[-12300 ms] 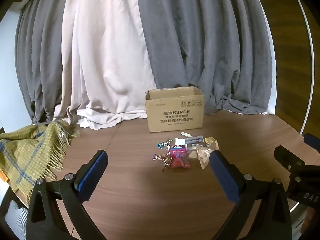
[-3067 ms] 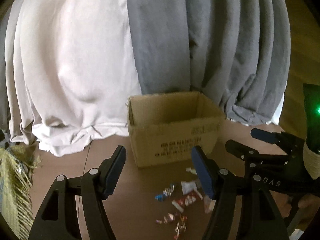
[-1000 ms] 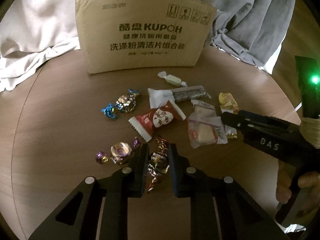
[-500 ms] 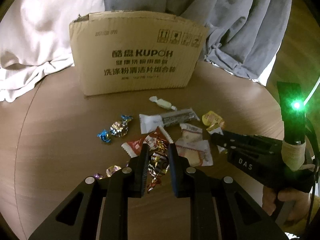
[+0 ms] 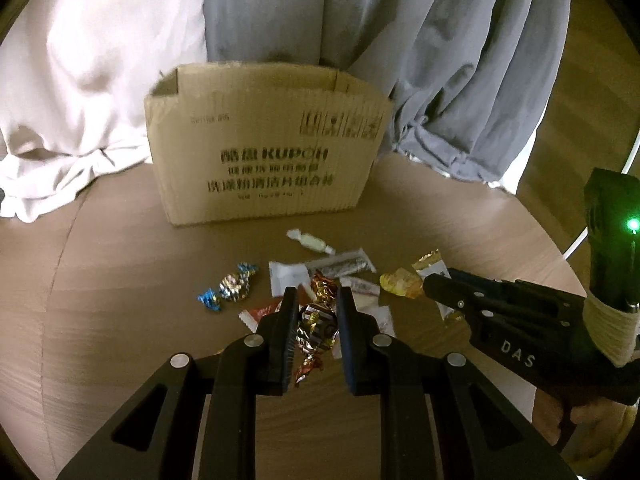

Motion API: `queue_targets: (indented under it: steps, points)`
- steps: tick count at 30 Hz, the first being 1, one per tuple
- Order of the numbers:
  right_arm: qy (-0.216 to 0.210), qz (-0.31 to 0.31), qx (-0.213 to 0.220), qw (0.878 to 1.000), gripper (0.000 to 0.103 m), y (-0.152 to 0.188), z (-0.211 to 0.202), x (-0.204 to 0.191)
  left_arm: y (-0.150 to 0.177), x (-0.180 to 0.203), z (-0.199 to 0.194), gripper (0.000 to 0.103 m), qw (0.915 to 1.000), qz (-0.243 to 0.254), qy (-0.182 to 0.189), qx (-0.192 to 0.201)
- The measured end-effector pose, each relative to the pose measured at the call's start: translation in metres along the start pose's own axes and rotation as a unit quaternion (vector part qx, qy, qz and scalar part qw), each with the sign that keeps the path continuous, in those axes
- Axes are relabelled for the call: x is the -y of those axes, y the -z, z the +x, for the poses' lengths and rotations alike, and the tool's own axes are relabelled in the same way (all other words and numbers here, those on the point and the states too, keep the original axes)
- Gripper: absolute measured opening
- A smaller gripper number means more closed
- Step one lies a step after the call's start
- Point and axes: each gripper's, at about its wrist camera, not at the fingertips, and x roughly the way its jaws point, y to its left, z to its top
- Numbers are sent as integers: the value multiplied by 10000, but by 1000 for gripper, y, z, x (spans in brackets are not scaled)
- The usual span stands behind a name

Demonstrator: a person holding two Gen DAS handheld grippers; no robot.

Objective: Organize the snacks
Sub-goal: 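Grasp a gold wrapped candy with the left tool while the right tool grasps a white snack bar, then carry both snacks over the box and open both tools to release them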

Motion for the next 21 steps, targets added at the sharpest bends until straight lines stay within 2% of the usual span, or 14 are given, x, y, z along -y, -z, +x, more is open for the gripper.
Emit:
queue_targets:
  steps: [10,21]
  points:
    - [-263,-226,562,9978,21,-21,-40,-22,-27,3,-39,20,9981,142,-36,603]
    - [-450,-424,1229,9905,21,-60,-68,-41,-71,0,-65,20,9915,305,-124,1258]
